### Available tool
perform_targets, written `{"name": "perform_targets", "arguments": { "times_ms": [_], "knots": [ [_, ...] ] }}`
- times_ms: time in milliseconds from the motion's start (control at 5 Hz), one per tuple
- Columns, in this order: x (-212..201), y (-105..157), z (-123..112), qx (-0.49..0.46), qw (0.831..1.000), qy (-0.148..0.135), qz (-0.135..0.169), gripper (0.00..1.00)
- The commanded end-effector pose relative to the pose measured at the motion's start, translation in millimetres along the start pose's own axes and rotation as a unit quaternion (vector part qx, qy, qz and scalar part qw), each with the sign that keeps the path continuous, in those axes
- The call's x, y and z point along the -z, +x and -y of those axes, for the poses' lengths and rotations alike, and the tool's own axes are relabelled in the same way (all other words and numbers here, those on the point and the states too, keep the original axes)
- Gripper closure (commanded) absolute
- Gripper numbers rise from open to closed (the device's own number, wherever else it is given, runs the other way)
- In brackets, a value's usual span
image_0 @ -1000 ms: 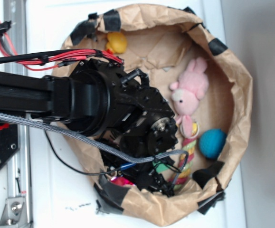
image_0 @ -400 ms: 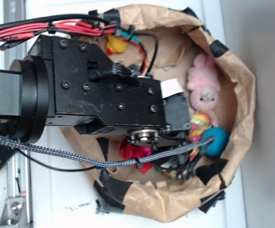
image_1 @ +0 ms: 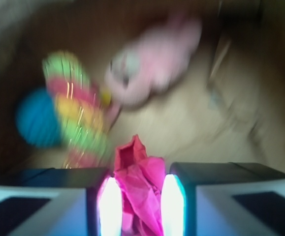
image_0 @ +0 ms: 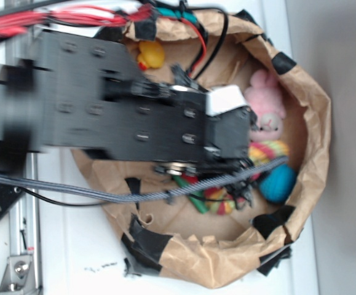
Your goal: Grab the red paper.
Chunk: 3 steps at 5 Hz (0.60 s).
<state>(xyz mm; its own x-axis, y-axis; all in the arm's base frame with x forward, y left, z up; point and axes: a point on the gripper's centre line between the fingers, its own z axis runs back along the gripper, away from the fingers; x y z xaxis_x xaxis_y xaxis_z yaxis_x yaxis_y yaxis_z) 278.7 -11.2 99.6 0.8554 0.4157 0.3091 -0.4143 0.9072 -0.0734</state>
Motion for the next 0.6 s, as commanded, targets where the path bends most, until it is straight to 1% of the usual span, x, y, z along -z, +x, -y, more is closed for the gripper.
{"name": "perform_targets", "arguments": {
  "times_ms": [0, 200, 400],
  "knots": [
    [-23.6, 2.3, -37.4, 0.021, 0.999, -0.027, -0.020, 1.00],
    [-30.7, 1.9, -31.3, 0.010, 0.999, -0.046, -0.002, 1.00],
    [-29.3, 0.9, -27.7, 0.006, 0.998, -0.055, -0.007, 1.00]
  ]
}}
